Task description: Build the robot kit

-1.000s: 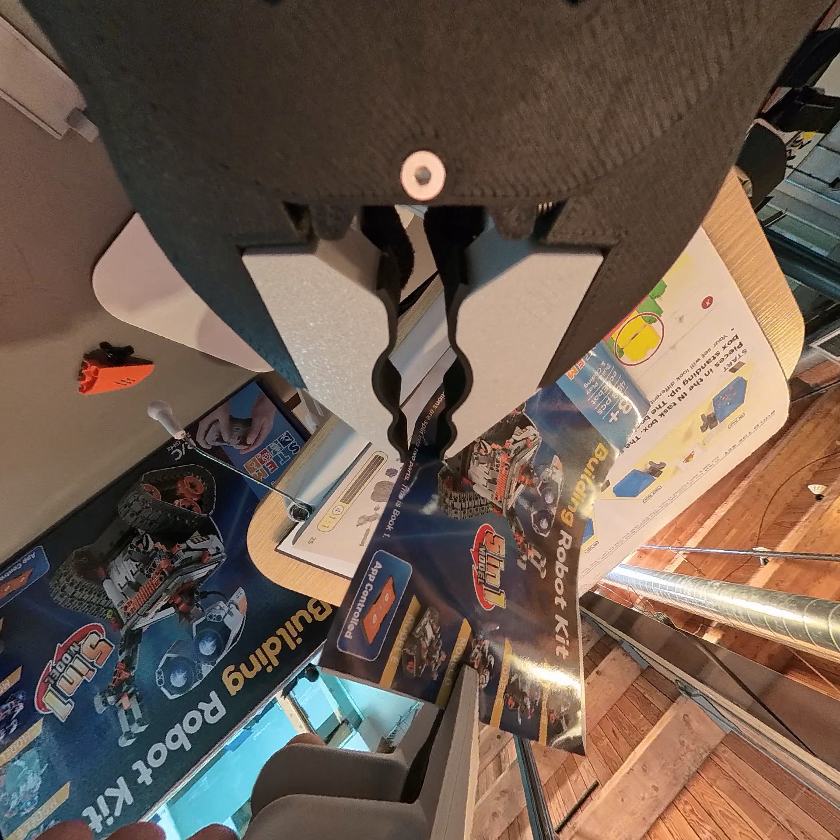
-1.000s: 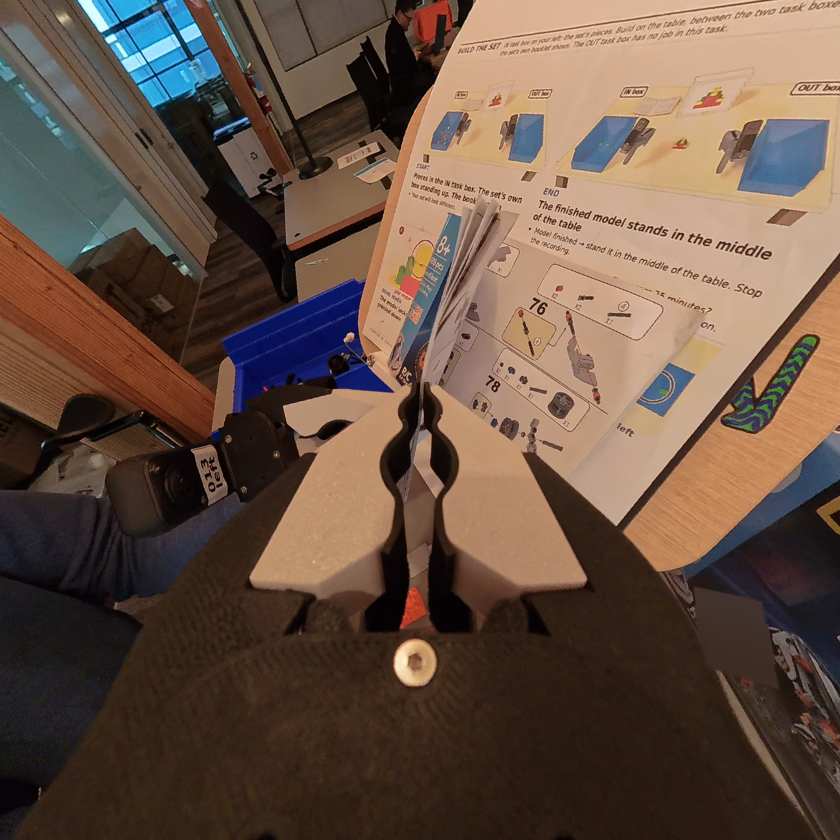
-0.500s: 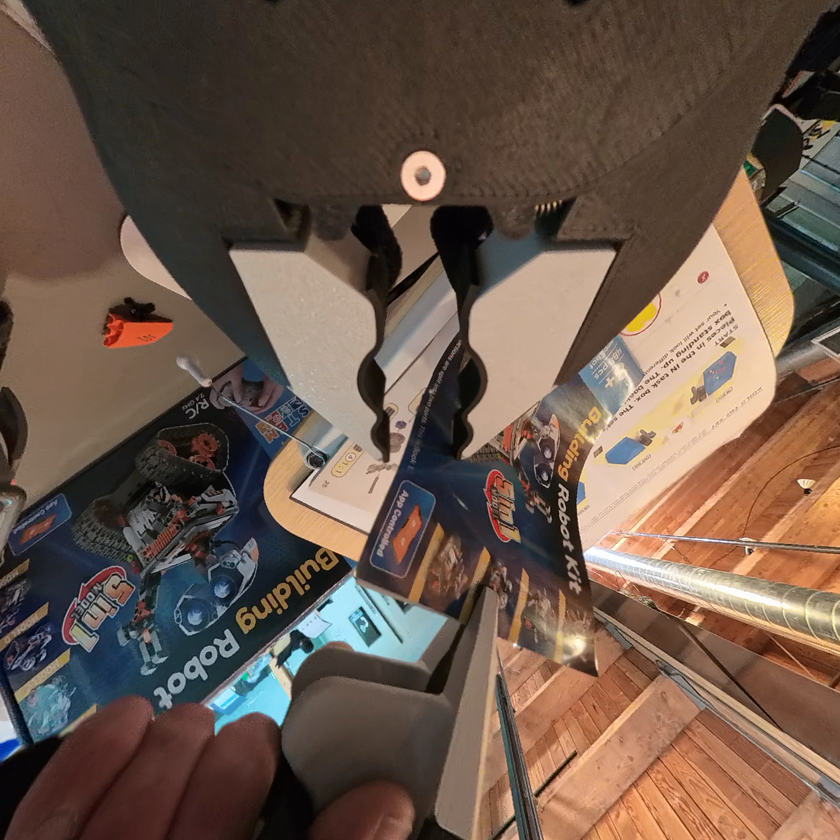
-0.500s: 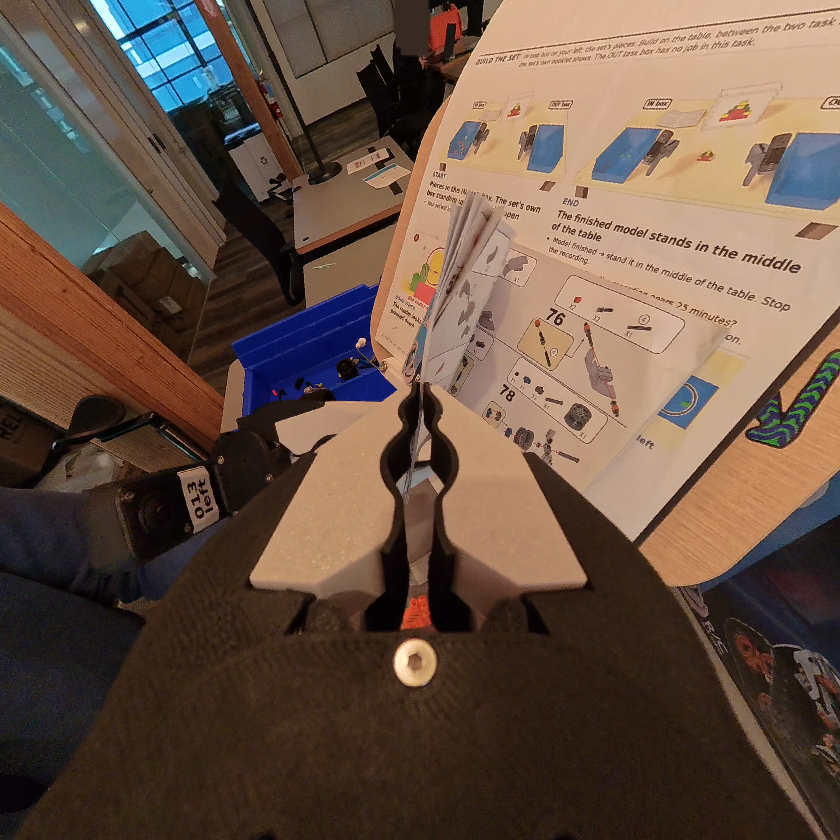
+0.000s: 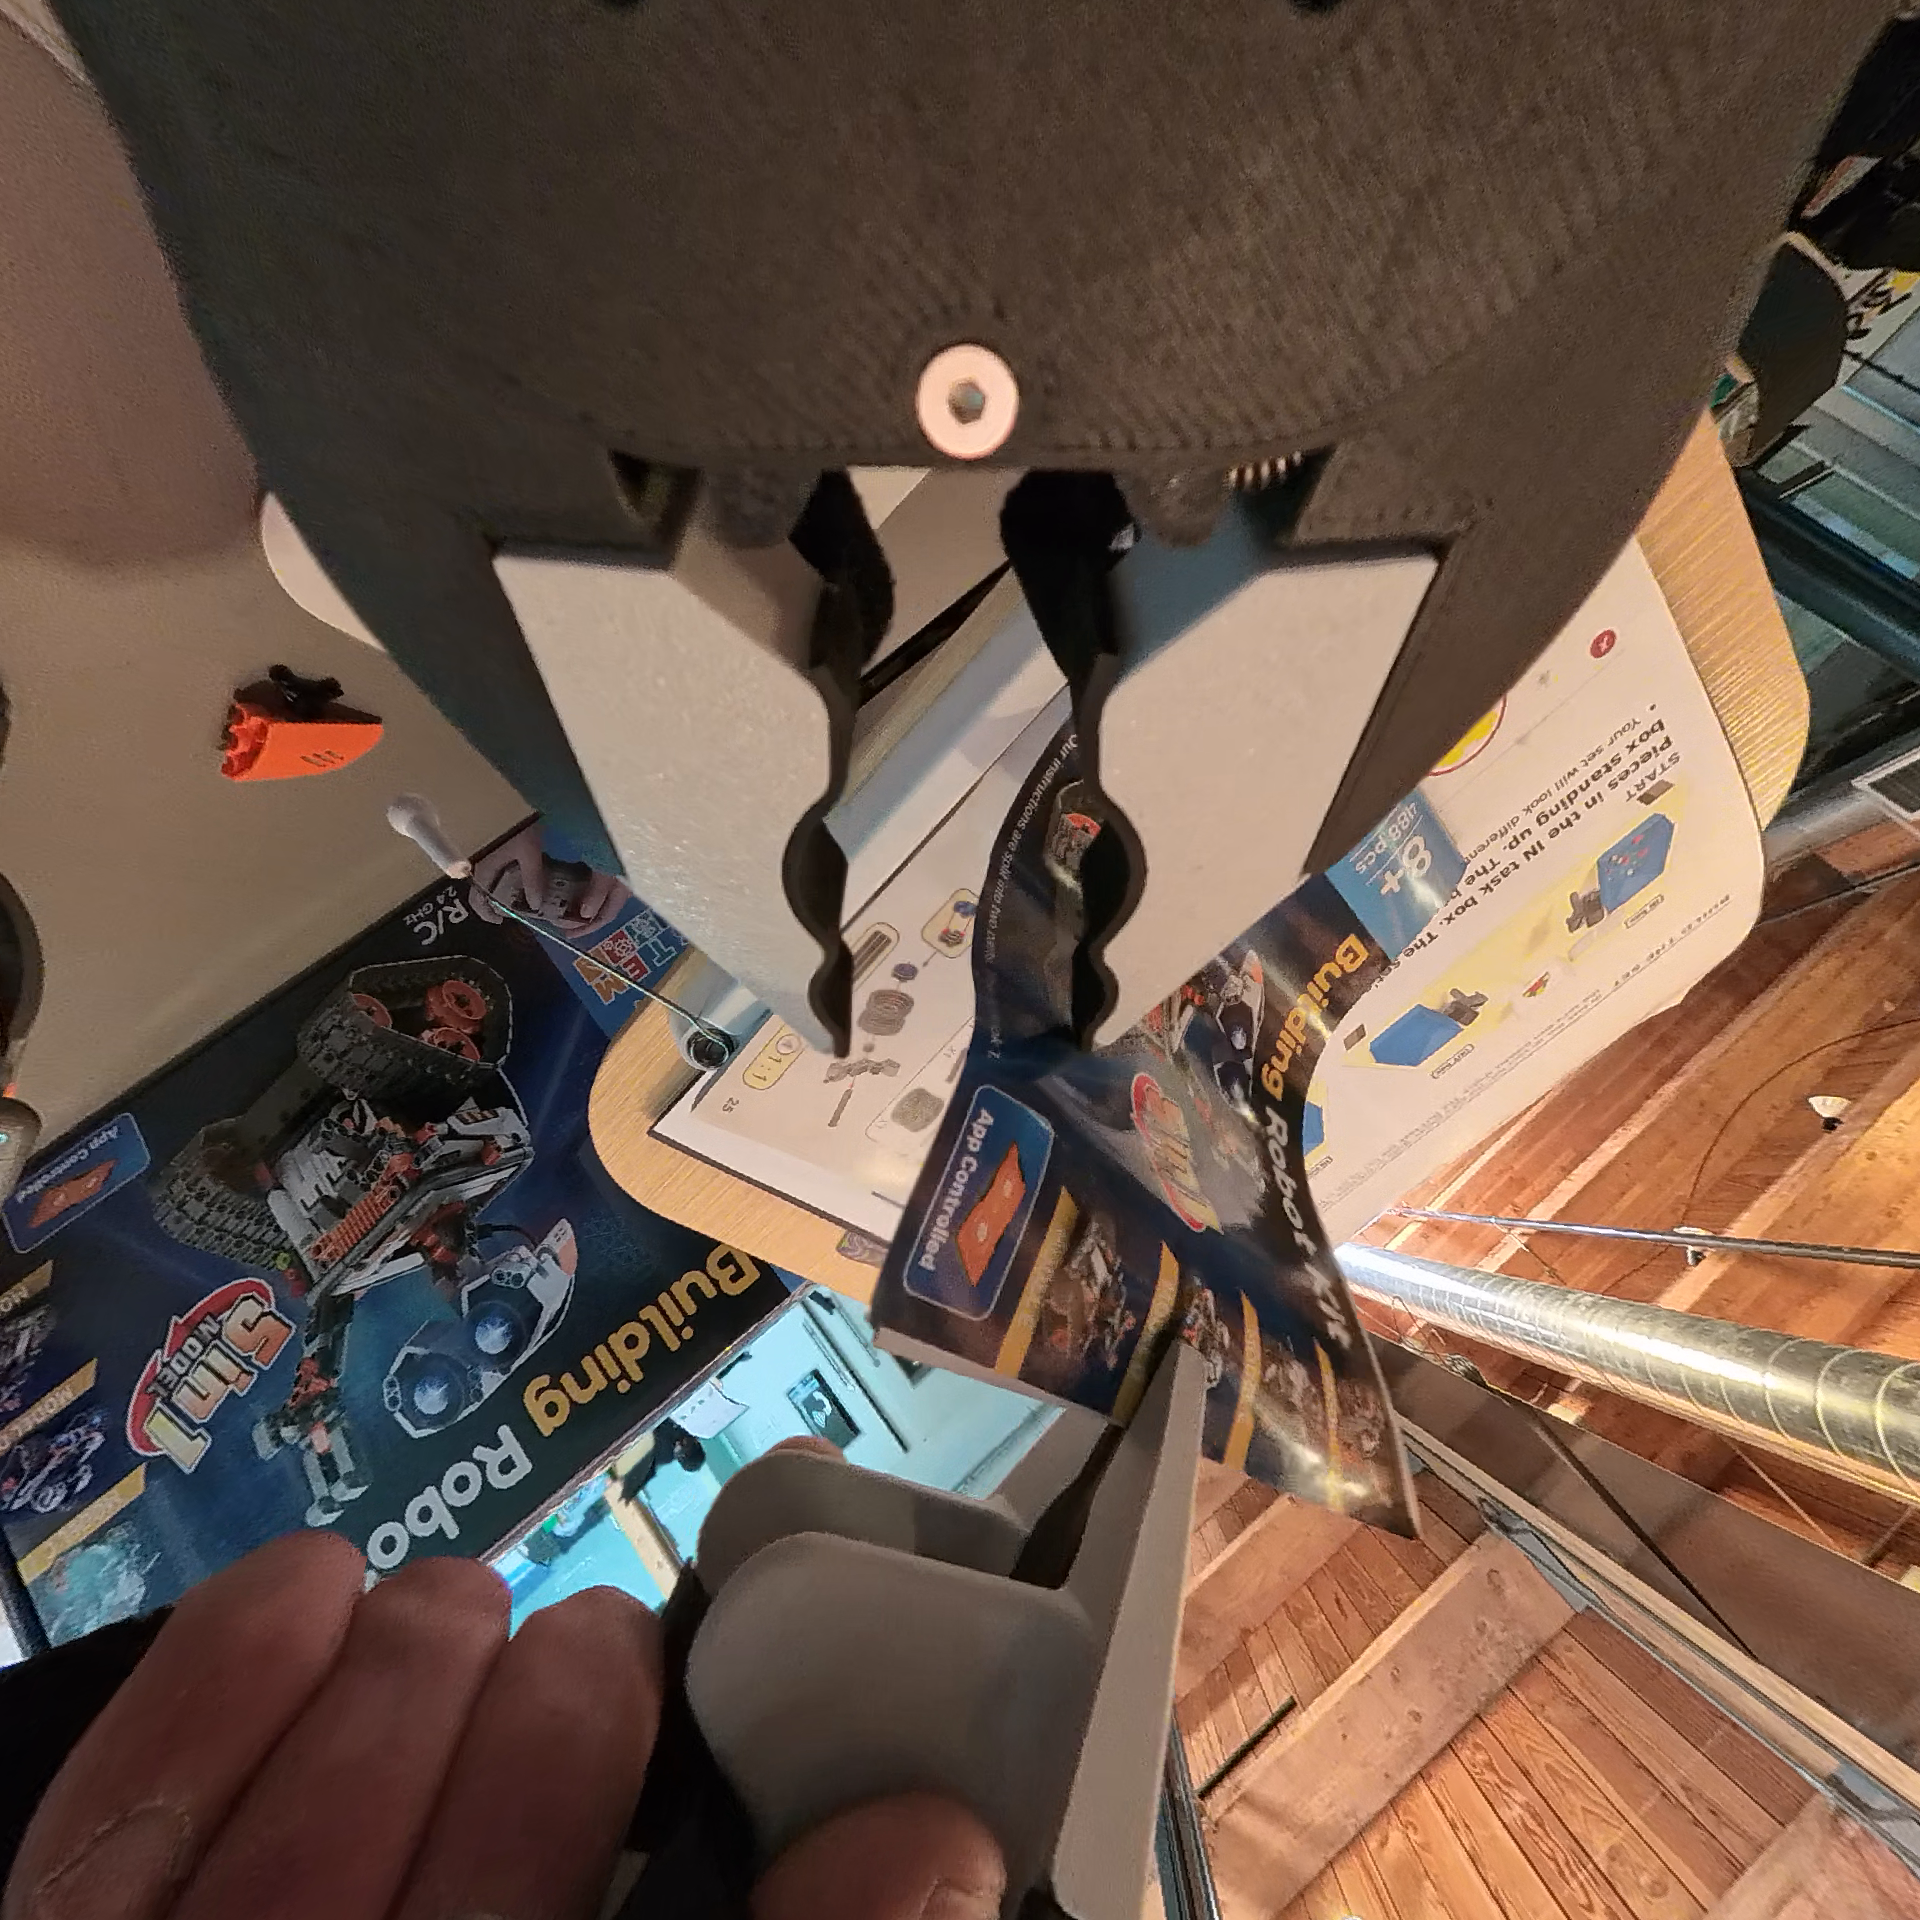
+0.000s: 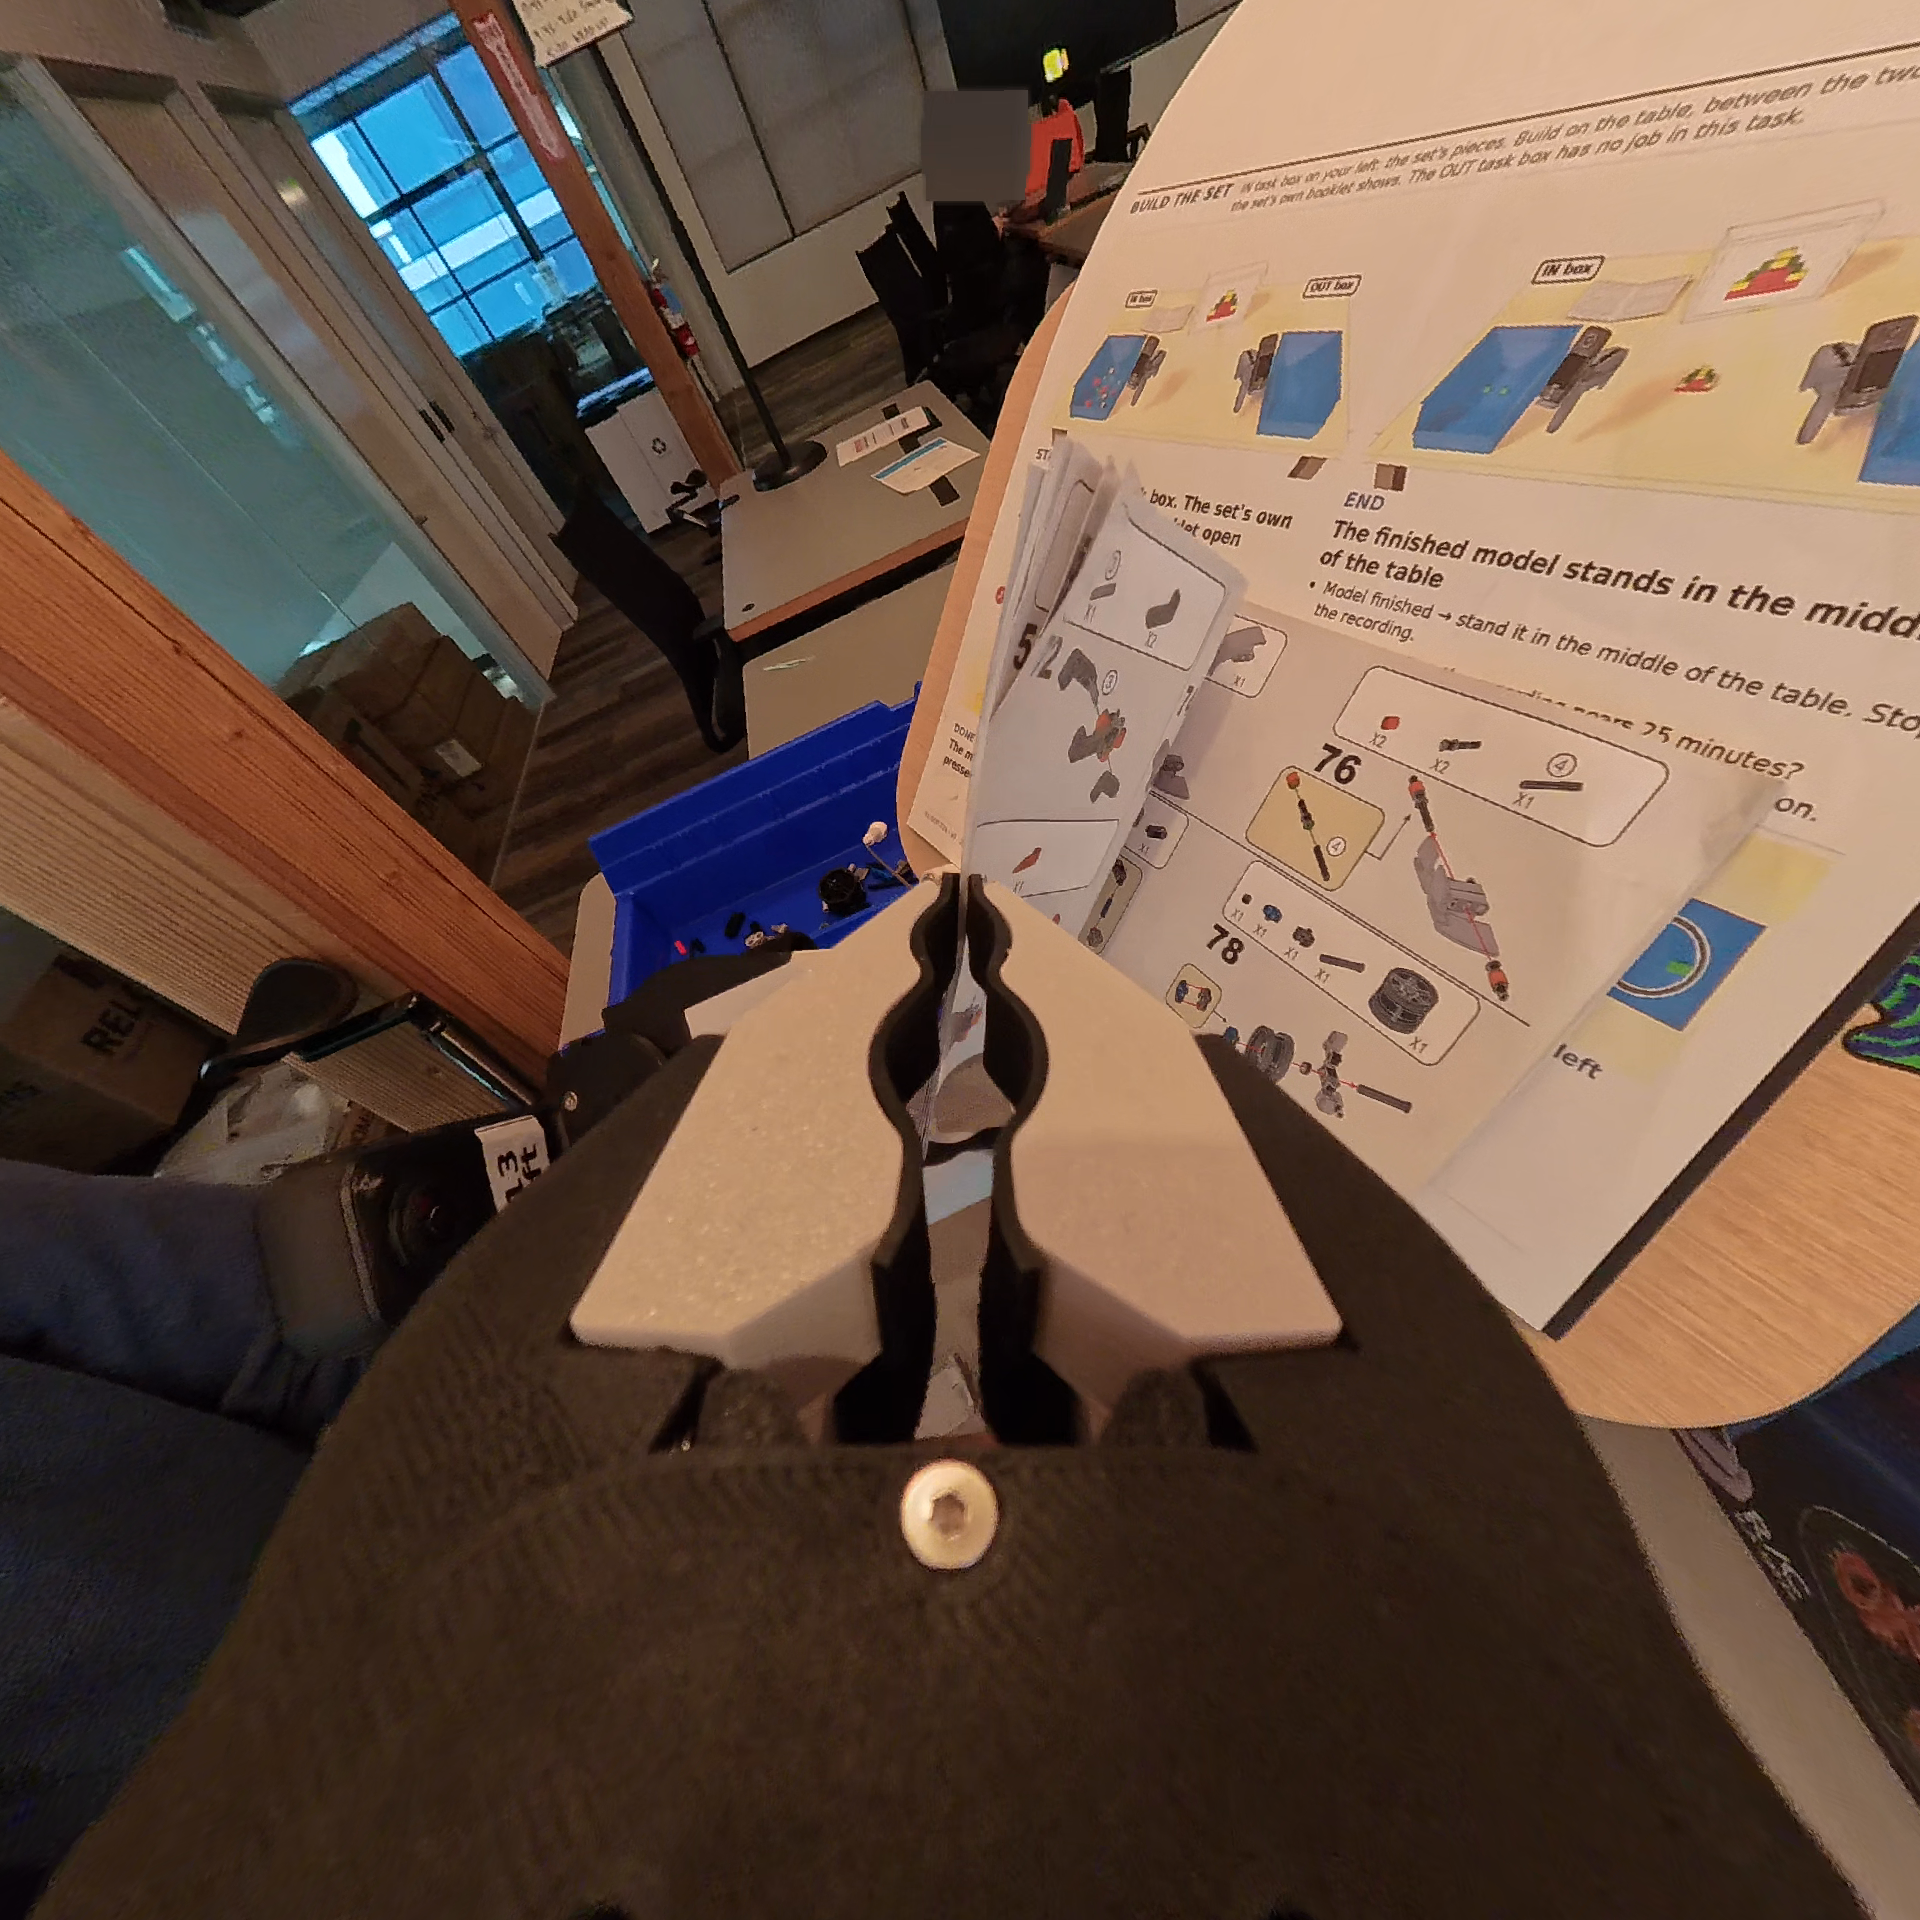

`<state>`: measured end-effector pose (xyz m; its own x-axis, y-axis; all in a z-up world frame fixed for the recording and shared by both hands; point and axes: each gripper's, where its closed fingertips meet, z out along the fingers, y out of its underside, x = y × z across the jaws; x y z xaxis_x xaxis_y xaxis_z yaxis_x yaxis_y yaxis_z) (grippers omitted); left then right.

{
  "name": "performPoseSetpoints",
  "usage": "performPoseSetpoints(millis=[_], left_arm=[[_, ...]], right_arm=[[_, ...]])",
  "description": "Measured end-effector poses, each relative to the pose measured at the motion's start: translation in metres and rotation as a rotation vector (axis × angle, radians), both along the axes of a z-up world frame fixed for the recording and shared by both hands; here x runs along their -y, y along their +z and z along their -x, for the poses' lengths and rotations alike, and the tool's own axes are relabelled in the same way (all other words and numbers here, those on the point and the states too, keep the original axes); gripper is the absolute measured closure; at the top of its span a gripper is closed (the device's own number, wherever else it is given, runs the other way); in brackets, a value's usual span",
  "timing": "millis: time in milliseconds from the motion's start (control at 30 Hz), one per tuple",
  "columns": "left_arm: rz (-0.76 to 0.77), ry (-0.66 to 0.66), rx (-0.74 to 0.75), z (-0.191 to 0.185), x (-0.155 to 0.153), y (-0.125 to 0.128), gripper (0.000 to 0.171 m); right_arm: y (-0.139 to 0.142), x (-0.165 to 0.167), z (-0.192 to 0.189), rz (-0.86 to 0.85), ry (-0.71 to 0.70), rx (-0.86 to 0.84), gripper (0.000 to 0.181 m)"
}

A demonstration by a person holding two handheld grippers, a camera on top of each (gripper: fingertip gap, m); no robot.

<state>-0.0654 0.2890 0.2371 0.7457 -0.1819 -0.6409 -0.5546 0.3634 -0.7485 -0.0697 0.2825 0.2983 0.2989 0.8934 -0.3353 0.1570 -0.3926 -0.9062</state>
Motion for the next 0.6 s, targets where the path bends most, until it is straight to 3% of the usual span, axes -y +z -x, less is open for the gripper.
performPoseSetpoints(millis=[167,267,600], left_arm=[[0.010,0.031,0.017,0.0026,-0.0088,0.0002,0.140],[0.008,0.035,0.018,0.0045,-0.0092,-0.0004,0.154],[0.026,0.021,0.027,0.0046,-0.0086,-0.0009,0.165]], right_arm=[[-0.0033,-0.0004,-0.0013,0.007,-0.007,0.003,0.181],[-0.0051,-0.0020,-0.0028,0.014,-0.013,-0.003,0.181],[-0.0068,-0.0079,-0.0092,0.019,-0.038,-0.004,0.181]])
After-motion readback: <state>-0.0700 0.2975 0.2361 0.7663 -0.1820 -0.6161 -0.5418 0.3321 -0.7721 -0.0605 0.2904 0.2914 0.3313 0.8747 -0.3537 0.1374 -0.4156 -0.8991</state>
